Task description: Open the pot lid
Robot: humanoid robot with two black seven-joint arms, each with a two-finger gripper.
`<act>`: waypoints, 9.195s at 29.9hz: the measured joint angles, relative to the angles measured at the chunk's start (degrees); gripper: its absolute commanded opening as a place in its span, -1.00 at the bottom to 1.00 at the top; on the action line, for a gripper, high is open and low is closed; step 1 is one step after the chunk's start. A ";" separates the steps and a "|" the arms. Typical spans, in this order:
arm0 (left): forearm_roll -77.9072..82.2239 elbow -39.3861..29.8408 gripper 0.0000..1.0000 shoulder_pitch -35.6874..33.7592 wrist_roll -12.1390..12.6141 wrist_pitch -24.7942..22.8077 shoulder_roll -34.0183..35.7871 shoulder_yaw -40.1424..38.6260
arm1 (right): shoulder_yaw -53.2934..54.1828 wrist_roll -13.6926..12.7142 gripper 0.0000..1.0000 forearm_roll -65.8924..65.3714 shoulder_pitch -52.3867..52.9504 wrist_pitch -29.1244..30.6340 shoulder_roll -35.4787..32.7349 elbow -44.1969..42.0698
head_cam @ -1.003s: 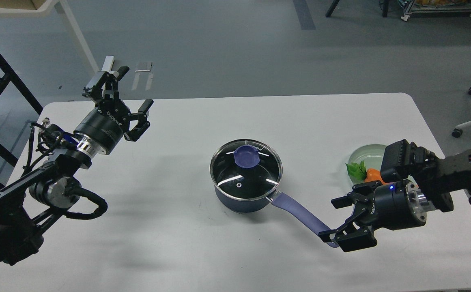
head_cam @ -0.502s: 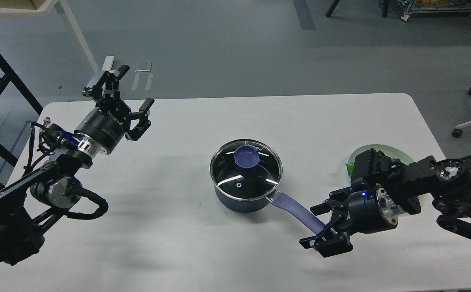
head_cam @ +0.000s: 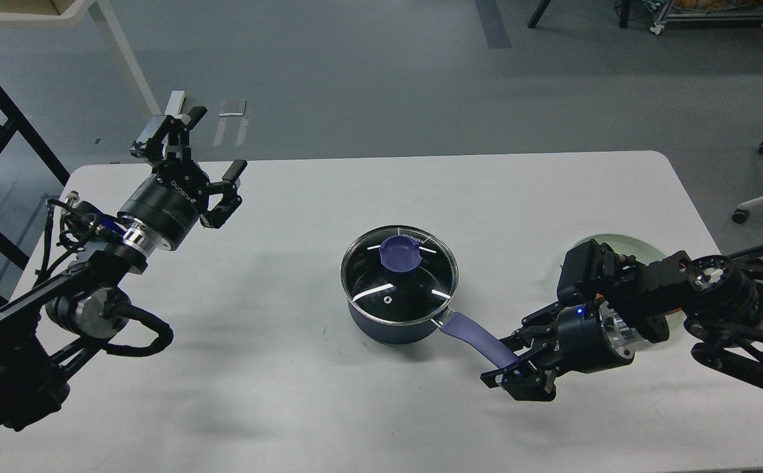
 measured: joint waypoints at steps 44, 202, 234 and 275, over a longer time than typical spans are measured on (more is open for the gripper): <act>47.36 -0.14 0.99 -8.44 -2.38 -2.76 0.69 1.12 | 0.06 0.01 -0.40 -2.50 0.84 0.00 -1.03 0.00; 58.43 5.45 0.98 -17.82 -2.40 21.29 24.05 38.60 | 0.96 0.00 -0.29 -2.13 0.33 0.08 -2.37 -0.44; -15.64 17.03 0.98 -23.59 -2.40 -7.28 14.73 28.68 | 1.04 0.00 0.94 -1.22 -0.04 0.08 -2.84 -0.28; -17.00 18.40 0.99 -23.04 -0.80 -7.82 7.49 26.84 | 23.55 -0.01 0.99 114.17 -10.16 -18.04 8.26 -26.83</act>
